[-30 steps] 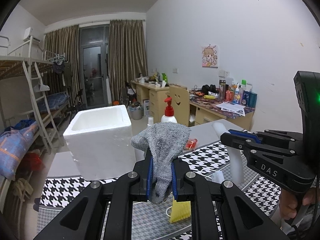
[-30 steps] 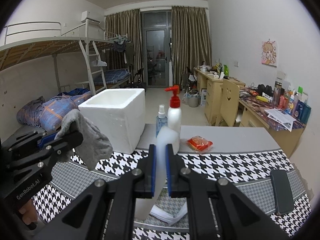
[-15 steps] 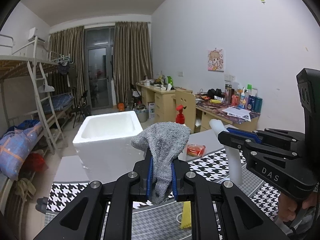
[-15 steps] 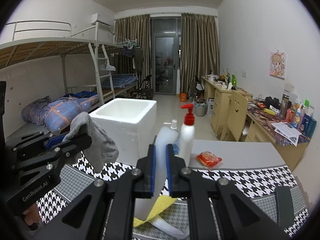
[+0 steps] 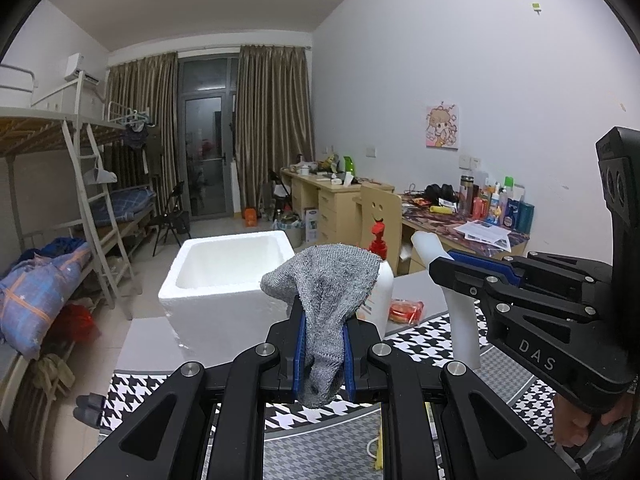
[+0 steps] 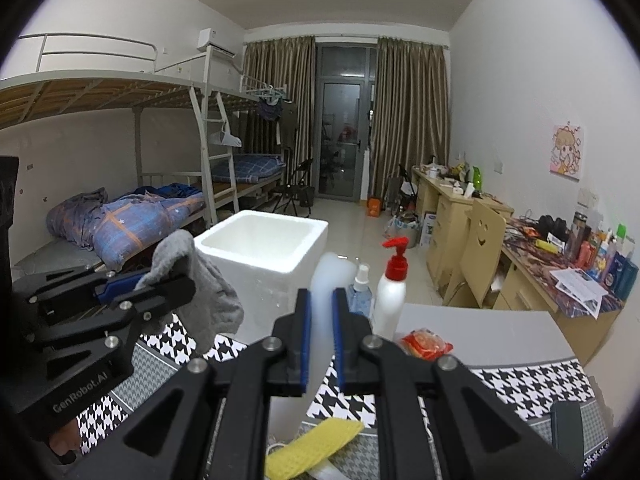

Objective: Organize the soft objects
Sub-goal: 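Bring the sock and tube above the foam box with both grippers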

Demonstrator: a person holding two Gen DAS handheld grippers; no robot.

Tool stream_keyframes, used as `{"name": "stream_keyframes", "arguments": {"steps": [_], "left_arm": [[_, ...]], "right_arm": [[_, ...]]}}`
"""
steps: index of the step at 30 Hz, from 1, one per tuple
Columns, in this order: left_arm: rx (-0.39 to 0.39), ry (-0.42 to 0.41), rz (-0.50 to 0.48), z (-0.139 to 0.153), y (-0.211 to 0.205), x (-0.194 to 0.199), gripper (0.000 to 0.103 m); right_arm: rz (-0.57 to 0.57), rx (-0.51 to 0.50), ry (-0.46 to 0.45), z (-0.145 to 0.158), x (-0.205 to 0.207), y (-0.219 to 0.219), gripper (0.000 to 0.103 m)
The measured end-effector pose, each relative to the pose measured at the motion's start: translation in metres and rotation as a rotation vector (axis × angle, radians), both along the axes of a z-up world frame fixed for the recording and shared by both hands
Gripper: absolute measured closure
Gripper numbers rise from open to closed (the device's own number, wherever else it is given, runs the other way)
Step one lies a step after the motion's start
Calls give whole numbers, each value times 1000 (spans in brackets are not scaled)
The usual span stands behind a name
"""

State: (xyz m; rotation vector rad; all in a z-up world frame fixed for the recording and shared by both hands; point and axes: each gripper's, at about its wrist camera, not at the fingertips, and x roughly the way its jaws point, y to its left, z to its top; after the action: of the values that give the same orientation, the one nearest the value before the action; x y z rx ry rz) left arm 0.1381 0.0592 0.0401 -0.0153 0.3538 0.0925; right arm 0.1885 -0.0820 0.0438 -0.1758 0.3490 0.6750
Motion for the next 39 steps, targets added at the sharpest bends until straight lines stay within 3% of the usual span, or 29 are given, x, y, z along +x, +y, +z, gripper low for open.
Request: {"name": "stream_keyframes", "arguments": {"steps": [39], "left_arm": [[-17,2,71,15,54,49,87]], "right_arm": [[63,33,-46,17,40,52,90]]}}
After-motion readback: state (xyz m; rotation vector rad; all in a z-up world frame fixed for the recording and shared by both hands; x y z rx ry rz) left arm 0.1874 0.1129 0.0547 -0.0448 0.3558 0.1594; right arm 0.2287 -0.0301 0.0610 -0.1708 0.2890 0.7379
